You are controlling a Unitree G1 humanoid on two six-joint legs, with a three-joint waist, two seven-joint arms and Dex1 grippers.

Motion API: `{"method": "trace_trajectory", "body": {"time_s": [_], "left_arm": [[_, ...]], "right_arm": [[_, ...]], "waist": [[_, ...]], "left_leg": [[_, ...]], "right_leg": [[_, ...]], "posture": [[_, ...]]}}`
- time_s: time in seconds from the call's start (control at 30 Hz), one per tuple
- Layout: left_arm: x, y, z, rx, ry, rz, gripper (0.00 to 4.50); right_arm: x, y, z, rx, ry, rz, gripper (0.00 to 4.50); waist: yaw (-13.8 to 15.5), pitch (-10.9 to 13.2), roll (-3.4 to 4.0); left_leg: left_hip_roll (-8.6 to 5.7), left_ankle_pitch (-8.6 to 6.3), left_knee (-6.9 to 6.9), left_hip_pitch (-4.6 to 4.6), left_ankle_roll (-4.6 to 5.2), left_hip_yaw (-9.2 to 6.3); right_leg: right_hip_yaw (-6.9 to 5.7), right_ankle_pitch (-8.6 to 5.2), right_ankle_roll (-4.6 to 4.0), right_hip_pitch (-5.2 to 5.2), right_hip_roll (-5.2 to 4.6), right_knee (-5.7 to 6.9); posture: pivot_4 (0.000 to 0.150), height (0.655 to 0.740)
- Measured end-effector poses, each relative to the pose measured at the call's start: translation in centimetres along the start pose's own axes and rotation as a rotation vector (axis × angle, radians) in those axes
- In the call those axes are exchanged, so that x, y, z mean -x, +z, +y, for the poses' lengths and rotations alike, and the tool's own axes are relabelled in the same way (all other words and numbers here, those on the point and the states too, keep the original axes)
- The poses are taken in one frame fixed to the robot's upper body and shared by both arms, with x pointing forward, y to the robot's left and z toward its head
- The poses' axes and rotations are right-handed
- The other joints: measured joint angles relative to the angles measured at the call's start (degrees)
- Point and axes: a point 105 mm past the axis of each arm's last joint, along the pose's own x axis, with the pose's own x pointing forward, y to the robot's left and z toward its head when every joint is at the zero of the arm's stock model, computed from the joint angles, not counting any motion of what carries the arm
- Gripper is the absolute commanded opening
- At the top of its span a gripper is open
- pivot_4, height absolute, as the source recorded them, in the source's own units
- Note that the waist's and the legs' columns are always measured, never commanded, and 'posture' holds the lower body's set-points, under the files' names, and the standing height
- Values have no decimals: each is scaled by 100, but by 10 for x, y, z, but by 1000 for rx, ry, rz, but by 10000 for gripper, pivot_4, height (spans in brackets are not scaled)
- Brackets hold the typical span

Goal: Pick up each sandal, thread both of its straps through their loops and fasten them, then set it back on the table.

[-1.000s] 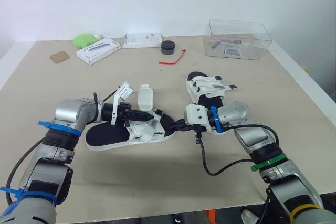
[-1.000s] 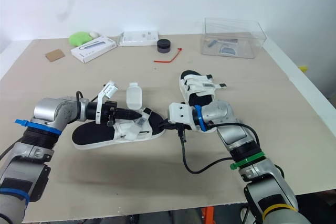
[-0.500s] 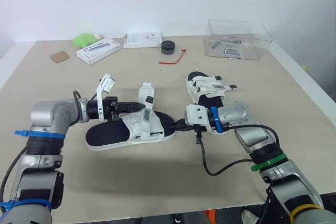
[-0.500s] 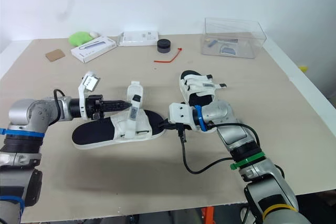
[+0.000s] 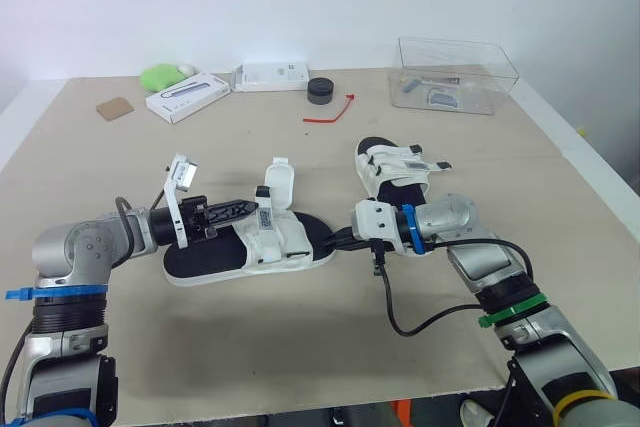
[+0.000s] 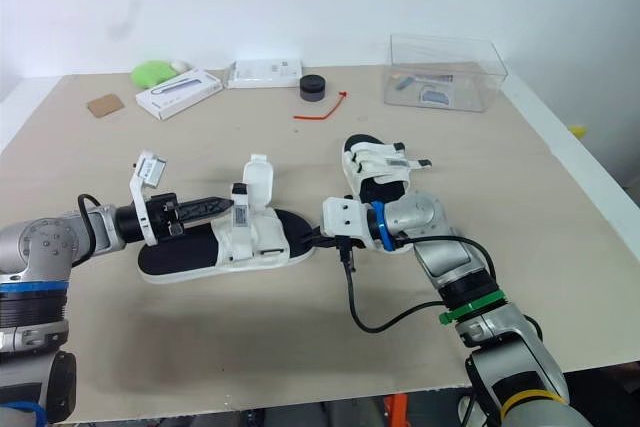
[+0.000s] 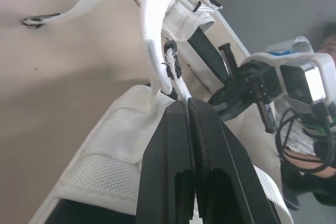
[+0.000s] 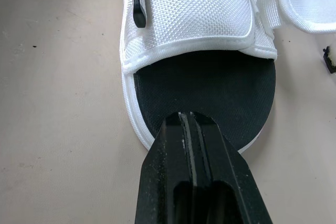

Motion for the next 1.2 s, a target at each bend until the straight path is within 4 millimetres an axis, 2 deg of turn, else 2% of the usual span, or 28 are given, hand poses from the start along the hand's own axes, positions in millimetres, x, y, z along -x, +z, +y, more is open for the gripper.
{"method": "trace_trajectory", "body": {"time_s": [0.8,1.2], "left_arm": [[5,0,9,1,59,-53,647],[10,-16,18,-5,111,21,647]], "right_arm": [[0,0,0,1,2,2,0],[1,-1,0,6,3,2,0]], "waist": [[0,-1,-1],[0,-1,-2]], "left_leg": [[0,0,0,1,-1,0],[0,0,0,2,-1,1]], "right_leg": [[-1,1,-1,0,-1,0],[-1,1,-1,1,0,0]], "posture": [[1500,7400],[1500,7400]]}}
